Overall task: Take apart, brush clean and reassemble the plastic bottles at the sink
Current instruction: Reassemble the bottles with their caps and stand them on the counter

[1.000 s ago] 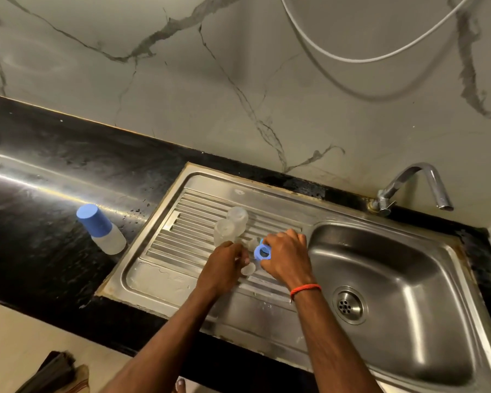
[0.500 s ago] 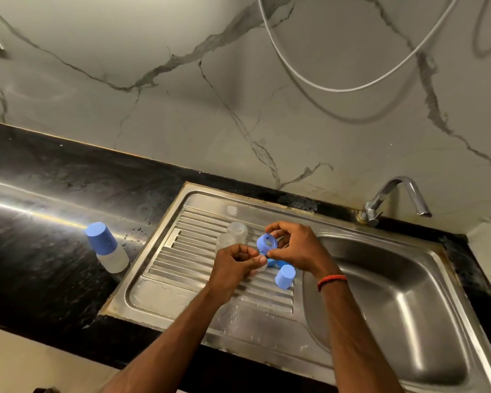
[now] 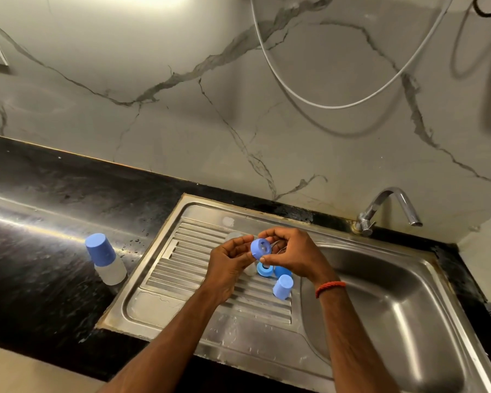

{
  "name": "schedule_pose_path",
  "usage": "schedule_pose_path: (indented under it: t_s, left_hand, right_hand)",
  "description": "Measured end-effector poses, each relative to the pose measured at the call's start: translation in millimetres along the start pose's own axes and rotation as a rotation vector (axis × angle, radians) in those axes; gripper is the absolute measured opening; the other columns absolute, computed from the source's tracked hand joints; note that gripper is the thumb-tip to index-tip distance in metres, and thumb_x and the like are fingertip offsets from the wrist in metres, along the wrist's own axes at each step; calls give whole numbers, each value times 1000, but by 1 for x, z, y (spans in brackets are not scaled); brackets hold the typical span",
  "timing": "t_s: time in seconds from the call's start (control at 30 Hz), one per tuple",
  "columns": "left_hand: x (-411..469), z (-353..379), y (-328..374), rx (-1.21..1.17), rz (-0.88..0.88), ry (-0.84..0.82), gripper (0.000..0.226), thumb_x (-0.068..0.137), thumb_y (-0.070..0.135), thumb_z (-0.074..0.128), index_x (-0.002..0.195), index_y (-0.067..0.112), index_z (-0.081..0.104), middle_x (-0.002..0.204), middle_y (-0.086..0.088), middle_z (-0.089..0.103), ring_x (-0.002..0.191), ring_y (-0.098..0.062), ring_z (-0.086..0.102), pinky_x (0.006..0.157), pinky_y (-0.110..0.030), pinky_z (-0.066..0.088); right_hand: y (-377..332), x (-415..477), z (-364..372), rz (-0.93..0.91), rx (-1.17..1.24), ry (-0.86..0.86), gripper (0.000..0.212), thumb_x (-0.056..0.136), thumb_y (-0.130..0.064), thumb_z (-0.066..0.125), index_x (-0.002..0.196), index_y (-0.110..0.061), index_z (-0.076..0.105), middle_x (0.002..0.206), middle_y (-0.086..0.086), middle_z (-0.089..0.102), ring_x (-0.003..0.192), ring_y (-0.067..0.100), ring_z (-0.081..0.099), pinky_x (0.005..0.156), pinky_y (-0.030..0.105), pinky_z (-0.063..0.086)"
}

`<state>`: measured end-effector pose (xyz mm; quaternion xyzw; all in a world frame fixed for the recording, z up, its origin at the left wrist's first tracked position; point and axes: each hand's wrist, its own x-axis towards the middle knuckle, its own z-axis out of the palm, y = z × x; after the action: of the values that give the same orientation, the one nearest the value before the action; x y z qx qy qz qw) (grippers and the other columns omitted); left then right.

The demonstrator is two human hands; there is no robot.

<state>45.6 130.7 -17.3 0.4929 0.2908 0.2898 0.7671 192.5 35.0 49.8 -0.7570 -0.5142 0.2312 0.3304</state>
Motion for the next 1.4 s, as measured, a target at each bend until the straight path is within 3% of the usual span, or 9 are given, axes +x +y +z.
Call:
schedule_pose_path:
  t_s: [0.3, 0.43, 0.63, 0.77, 0.83, 0.9, 1.07, 1.2, 1.4]
  left_hand:
    - [-1, -10, 4, -122, -14, 17, 27, 93, -1, 62, 120, 3, 65, 111, -19, 74, 102, -38, 72, 87, -41, 61]
    - [-4, -10, 11, -89, 7, 13, 48, 75, 17, 75, 121, 8, 65, 110, -15, 75, 102, -36, 72, 89, -43, 60]
    - [-6, -14, 10, -111, 5, 39, 52, 72, 22, 79, 122, 13, 66, 117, -13, 73, 112, -37, 68, 96, -49, 54]
    - [-9, -11, 11, -194, -15, -95, 54, 81, 10, 72, 133, 12, 58, 126, -13, 69, 112, -39, 68, 93, -52, 57]
    - [-10, -10, 12, -172, -3, -128, 48, 84, 10, 68, 131, 10, 59, 120, -15, 71, 110, -40, 69, 91, -47, 59]
    - [-11, -9, 14, -121, 26, -102, 46, 81, 12, 70, 127, 9, 62, 113, -13, 73, 107, -39, 70, 88, -44, 61]
    - [-9, -18, 13, -36, 85, -9, 56, 76, 17, 76, 129, 6, 61, 115, -14, 73, 107, -36, 70, 93, -47, 58]
    - [-12, -23, 12, -78, 98, 22, 48, 75, 19, 74, 121, 10, 64, 109, -9, 75, 105, -35, 71, 88, -40, 61]
    - [-14, -21, 19, -191, 35, 52, 25, 96, 5, 54, 120, 7, 63, 101, -3, 77, 96, -28, 74, 87, -37, 61]
  right_hand:
    - [-2, 4, 8, -41, -49, 43, 50, 69, -17, 89, 113, -20, 66, 92, -5, 68, 76, 6, 65, 67, 9, 51]
    - [-5, 5, 13, -77, -24, 109, 40, 66, -21, 92, 96, -16, 65, 81, -2, 70, 68, 5, 65, 63, 13, 53]
    - [-9, 4, 20, -76, 41, 188, 22, 75, -15, 86, 85, -4, 70, 75, 7, 71, 61, 5, 69, 60, 16, 55]
    - [-14, 5, 24, -111, 4, 170, 13, 80, -14, 82, 82, -13, 69, 70, -4, 67, 64, 1, 65, 60, 13, 52]
    - [-15, 5, 25, -138, -43, 151, 10, 83, -14, 79, 84, -12, 69, 72, -1, 68, 65, 8, 66, 63, 21, 57]
    - [-14, 6, 25, -151, -96, 141, 8, 86, -14, 76, 87, -10, 69, 75, 4, 69, 67, 15, 66, 66, 29, 59]
    - [-20, 8, 22, -162, -187, 100, 9, 88, -18, 75, 85, -17, 66, 72, -1, 68, 64, 9, 64, 63, 22, 55]
    - [-28, 6, 25, -160, -159, 62, 10, 89, -17, 73, 85, -17, 65, 72, 3, 70, 66, 12, 68, 69, 32, 61]
    - [-37, 5, 25, -188, -112, 61, 11, 89, -19, 73, 89, -10, 67, 75, 7, 71, 65, 14, 70, 68, 30, 61]
